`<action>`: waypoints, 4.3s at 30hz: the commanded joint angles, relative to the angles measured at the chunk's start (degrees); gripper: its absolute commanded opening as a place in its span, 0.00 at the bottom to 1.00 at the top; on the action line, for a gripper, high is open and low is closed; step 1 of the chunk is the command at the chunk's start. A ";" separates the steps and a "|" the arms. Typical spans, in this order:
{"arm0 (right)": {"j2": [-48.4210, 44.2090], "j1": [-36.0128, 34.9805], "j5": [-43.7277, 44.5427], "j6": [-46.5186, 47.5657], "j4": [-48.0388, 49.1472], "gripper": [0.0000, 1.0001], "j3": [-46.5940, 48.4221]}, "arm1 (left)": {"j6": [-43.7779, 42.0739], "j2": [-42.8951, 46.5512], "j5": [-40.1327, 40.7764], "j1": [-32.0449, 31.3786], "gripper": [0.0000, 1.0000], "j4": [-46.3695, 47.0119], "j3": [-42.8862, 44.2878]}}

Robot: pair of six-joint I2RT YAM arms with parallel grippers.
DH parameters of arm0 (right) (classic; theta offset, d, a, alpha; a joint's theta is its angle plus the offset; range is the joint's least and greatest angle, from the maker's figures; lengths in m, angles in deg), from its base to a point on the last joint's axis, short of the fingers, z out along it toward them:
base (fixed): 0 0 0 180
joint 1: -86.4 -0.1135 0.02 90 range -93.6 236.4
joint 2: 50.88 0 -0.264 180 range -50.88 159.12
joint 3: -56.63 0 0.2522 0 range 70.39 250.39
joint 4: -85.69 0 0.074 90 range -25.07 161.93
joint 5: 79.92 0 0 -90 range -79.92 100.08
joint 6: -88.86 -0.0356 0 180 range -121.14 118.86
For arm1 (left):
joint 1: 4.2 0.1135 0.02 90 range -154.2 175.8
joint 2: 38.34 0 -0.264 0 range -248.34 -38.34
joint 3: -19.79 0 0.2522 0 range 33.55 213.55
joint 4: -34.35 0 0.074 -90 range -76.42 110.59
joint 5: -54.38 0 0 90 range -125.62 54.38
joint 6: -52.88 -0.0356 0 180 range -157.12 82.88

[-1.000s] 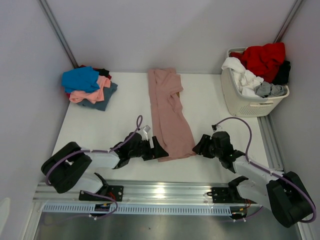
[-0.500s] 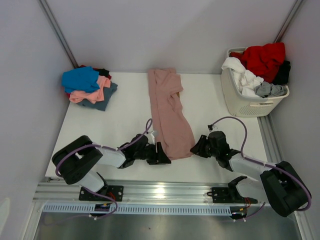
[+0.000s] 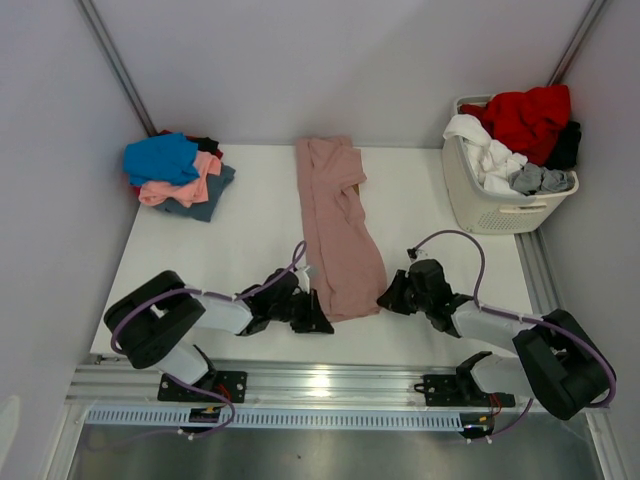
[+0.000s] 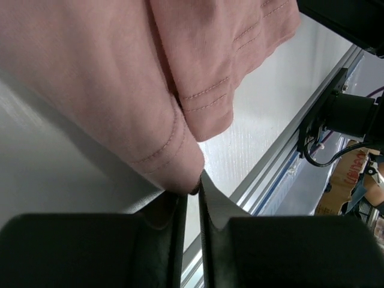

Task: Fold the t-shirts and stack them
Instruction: Rotate the tshirt 90 degrees, then grab the bottom of the folded rectangular tshirt with both arms

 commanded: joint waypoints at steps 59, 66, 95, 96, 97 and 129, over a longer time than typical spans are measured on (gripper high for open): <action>-7.07 -2.63 2.01 0.40 -15.73 0.08 12.70 | -6.52 20.58 20.34 -0.11 0.01 -50.18 14.53; -6.27 -2.99 2.62 0.48 -15.99 0.08 14.10 | -8.28 19.52 20.78 -0.02 0.01 -51.67 17.61; -9.35 -9.75 -1.51 -14.27 -4.40 0.52 -3.99 | -12.06 13.46 16.39 0.07 0.01 -49.82 18.84; -8.82 -9.93 -1.42 -14.72 -2.65 0.52 -4.35 | -12.32 13.46 16.30 0.07 0.00 -50.00 18.67; -8.56 -10.28 -1.33 -15.24 -1.59 0.51 -4.70 | -12.50 13.63 16.30 0.07 0.01 -50.00 18.76; 0.50 -14.41 2.01 -10.25 -7.55 0.00 7.59 | -13.12 17.32 17.97 2.44 0.01 -54.48 19.63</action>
